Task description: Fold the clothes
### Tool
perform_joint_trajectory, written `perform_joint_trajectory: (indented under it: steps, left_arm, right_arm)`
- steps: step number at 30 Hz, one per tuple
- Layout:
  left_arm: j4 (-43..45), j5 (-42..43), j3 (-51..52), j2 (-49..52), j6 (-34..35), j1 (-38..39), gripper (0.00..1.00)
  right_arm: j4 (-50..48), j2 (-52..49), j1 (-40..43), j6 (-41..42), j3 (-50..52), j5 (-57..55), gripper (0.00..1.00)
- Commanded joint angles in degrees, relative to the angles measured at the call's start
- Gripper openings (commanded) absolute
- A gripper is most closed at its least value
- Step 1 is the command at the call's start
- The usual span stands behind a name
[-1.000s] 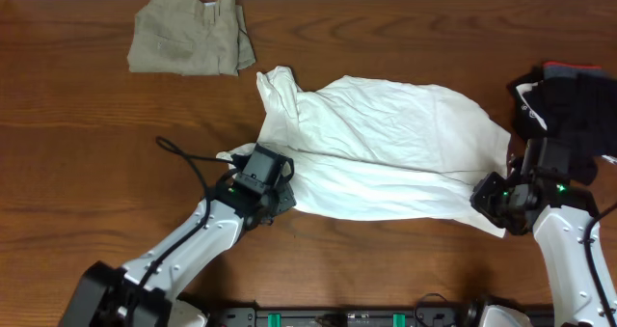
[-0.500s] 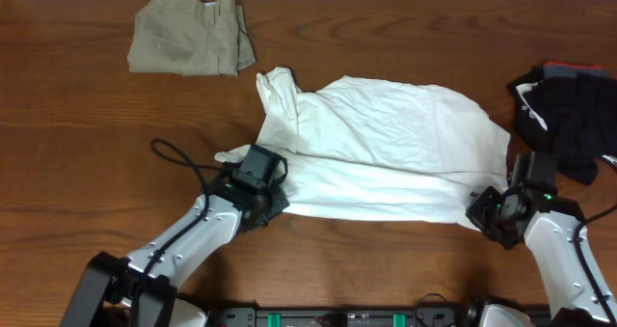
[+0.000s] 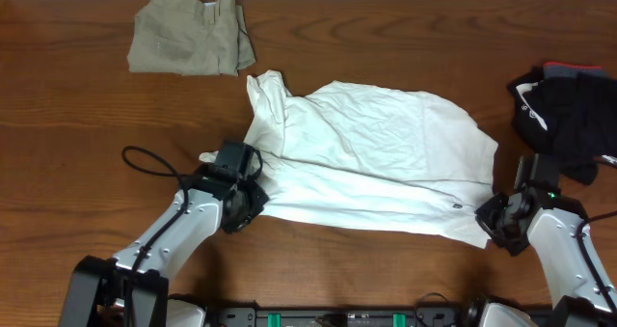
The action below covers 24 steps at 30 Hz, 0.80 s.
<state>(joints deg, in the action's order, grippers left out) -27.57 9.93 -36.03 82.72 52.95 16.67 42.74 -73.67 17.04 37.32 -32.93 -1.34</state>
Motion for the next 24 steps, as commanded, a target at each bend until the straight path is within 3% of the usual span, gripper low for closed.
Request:
perform_joint_trajectory:
  steps: [1,6,10,16,24]
  left_arm:
    - [-2.43,-2.64,0.92,0.76,0.74,-0.74,0.11]
    - [-3.5,-2.64,0.92,0.76,0.74,-0.74,0.11]
    - [-3.17,-2.67,0.92,0.74,0.76,-0.74,0.11]
    - [-3.06,-3.54,0.92,0.76,0.74,-0.74,0.12]
    - [-3.02,-3.48,0.92,0.76,0.76,-0.74,0.12]
  right_arm:
    - [0.2,-0.22,0.31,1.2,0.26,-1.29,0.15]
    - [0.35,-0.22,0.31,1.22,0.26,-1.14,0.15]
    - [0.07,-0.15,0.28,-2.27,0.07,6.75,0.01]
    - [-1.18,2.49,0.15,-11.34,-1.14,15.93,0.01]
    - [3.26,2.82,0.15,-10.75,-0.72,15.63,0.02]
